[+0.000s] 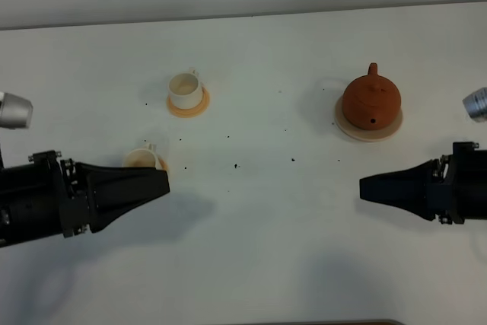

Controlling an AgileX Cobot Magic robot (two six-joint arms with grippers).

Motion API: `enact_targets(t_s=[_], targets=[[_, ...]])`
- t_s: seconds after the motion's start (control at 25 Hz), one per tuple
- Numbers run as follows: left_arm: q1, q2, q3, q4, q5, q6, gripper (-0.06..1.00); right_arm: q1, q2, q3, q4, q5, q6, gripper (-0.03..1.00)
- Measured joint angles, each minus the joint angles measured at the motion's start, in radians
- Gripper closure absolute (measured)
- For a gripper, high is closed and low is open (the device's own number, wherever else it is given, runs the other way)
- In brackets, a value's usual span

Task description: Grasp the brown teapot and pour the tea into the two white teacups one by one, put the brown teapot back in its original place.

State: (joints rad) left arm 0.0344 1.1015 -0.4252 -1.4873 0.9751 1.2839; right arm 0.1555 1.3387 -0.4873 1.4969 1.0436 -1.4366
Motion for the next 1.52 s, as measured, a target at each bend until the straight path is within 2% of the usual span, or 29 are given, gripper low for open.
enact_targets(t_s=[0.2, 0.44, 0.76, 1.2, 1.36, 1.52], targets=[[0.0, 0.0, -0.067, 0.075, -0.061, -0.053, 0.54, 0.0, -0.001, -0.085, -0.046, 0.0, 0.067, 0.73], [0.0, 0.0, -0.079, 0.172, -0.123, -0.092, 0.54, 0.0, -0.001, -0.114, -0.055, -0.003, 0.097, 0.73], [0.0, 0.0, -0.079, 0.185, -0.208, -0.092, 0.54, 0.0, -0.001, -0.129, -0.063, -0.035, 0.117, 0.73], [0.0, 0.0, -0.137, 0.218, -0.209, -0.122, 0.54, 0.0, -0.015, -0.174, -0.166, -0.067, 0.192, 0.73], [0.0, 0.0, -0.194, 0.307, -0.206, -0.212, 0.54, 0.0, -0.057, -0.174, -0.181, -0.098, 0.208, 0.73], [0.0, 0.0, -0.277, 0.489, -0.184, -0.407, 0.54, 0.0, -0.101, -0.174, -0.209, -0.142, 0.241, 0.73]])
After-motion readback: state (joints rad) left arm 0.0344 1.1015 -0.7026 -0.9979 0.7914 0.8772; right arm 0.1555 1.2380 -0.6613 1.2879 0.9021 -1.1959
